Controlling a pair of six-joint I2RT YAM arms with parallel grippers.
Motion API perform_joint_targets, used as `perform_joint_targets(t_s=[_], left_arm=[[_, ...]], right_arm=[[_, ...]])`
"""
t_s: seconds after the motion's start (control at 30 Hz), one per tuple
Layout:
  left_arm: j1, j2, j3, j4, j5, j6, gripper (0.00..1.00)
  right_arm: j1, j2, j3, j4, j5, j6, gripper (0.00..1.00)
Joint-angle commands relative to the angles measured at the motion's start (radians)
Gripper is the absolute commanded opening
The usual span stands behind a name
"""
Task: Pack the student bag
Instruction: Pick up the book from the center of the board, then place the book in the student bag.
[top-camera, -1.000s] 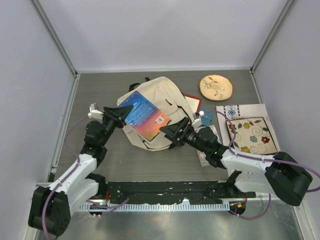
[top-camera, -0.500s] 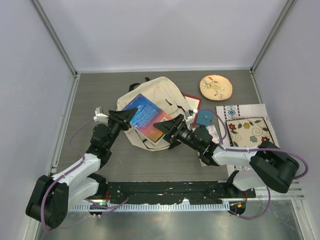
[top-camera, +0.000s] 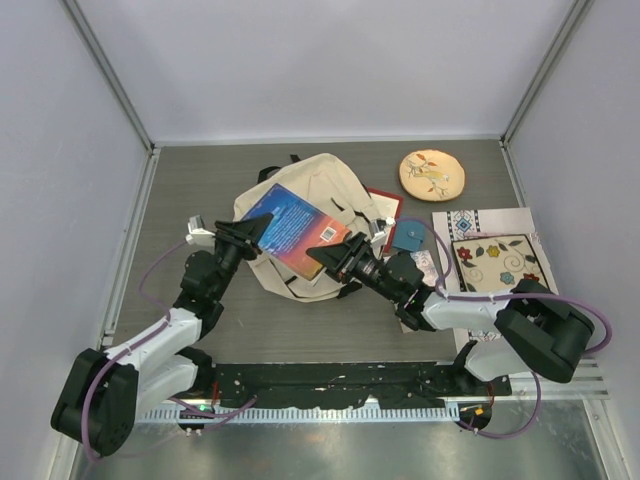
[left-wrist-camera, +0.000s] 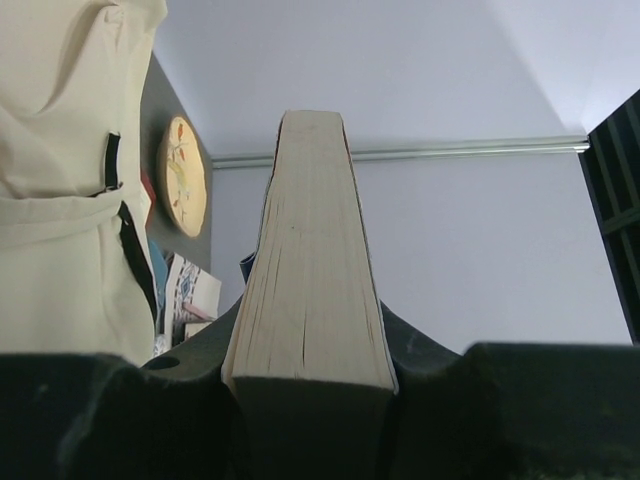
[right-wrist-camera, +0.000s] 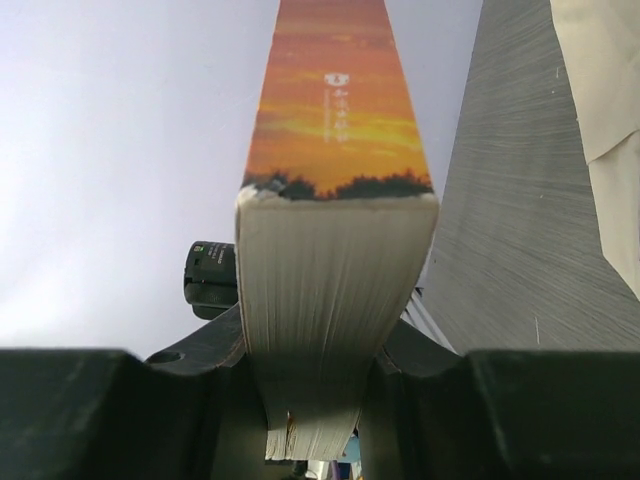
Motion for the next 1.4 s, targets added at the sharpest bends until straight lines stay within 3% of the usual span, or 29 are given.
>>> perform_joint_targets(t_s=[0.0, 0.03, 0.1, 0.13, 0.17, 0.27, 0.33, 0.53, 0.8, 1.0, 1.2, 1.37], left_arm=[[-0.011, -0.05, 0.041, 0.082, 0.048, 0.015, 0.29], [-0.009, -0.065, 0.05, 0.036, 0.059, 0.03, 0.41], [-0.002, -0.118, 0.102, -0.197, 0.08, 0.122, 0.49], [0.0, -0.176, 0.131, -0.419, 0.073, 0.162, 0.59], [-0.002, -0.207, 0.16, -0.513, 0.057, 0.217, 0.6], [0.002, -0.294, 0.243, -0.781, -0.021, 0.37, 0.6], [0.005, -0.315, 0.275, -0.87, -0.03, 0.432, 0.6], [0.008, -0.236, 0.303, -0.9, 0.095, 0.464, 0.6], [-0.035, 0.106, 0.481, -0.951, 0.369, 0.654, 0.61], [-0.227, 0.269, 0.705, -1.164, 0.243, 0.932, 0.63], [-0.342, 0.396, 0.775, -1.21, 0.196, 1.082, 0.61], [-0.42, 0.52, 0.849, -1.291, 0.105, 1.217, 0.63]], right_arm=[[-0.001, -0.059, 0.042, 0.054, 0.042, -0.05, 0.01], [-0.005, -0.094, 0.031, 0.014, 0.099, -0.065, 0.01], [-0.025, -0.224, 0.002, -0.139, 0.149, -0.098, 0.01], [-0.032, -0.27, -0.006, -0.205, 0.181, -0.13, 0.01], [-0.039, -0.371, -0.007, -0.362, 0.239, -0.147, 0.01], [-0.074, -0.498, -0.009, -0.601, 0.339, -0.199, 0.01], [-0.119, -0.587, -0.024, -0.652, 0.338, -0.205, 0.01], [-0.245, -0.709, -0.049, -0.813, 0.269, -0.176, 0.01], [-0.292, -0.808, 0.015, -0.952, 0.267, -0.217, 0.01], [-0.292, -0.901, 0.132, -1.147, 0.407, -0.349, 0.01], [-0.292, -0.958, 0.25, -1.33, 0.564, -0.464, 0.01], [-0.292, -0.964, 0.304, -1.388, 0.6, -0.507, 0.01]])
